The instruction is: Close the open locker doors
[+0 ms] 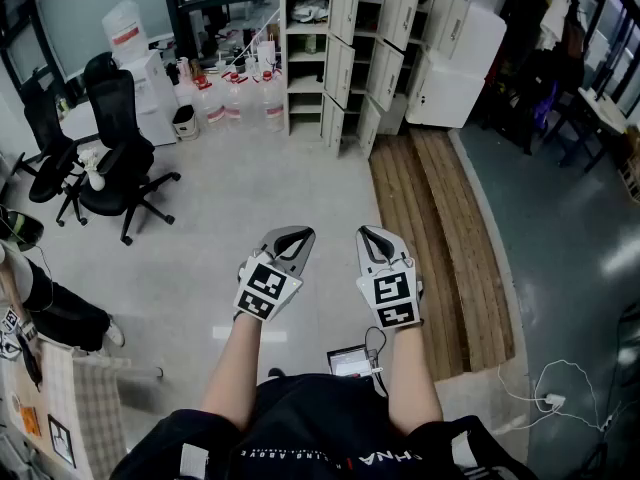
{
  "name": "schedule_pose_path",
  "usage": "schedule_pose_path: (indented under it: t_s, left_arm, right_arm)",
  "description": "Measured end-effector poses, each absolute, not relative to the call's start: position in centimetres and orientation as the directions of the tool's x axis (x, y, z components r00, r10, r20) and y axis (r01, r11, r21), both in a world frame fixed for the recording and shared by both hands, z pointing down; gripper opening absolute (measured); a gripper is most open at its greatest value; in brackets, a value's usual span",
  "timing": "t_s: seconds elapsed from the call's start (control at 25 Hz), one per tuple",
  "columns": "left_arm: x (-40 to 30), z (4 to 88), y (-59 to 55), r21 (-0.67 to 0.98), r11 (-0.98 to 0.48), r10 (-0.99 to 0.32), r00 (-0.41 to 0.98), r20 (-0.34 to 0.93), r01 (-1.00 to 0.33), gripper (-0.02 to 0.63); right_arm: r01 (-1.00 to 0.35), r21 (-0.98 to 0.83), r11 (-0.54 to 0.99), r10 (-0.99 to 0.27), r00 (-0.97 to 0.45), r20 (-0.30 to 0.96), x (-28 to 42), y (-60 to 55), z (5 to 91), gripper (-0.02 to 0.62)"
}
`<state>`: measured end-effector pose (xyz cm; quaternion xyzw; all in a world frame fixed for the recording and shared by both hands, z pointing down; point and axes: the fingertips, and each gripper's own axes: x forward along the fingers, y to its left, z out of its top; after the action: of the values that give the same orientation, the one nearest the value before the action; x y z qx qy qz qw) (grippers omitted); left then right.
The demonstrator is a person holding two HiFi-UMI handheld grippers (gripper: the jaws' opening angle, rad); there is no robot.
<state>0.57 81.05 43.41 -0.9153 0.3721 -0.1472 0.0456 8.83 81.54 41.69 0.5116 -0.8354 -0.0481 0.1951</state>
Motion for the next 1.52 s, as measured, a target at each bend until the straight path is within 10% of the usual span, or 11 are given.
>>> schedule_pose_path:
  t_s: [1.52]
  left_arm:
    - [3.6, 42.5, 81.9, -0.198, -0.742, -0.67, 0.709, 0.218, -0.64, 0.02]
  right_arm:
    - [-0.871, 0.222, 0.438, -0.89, -0.385, 0.245, 11.7, 82.7, 41.2, 0.034]
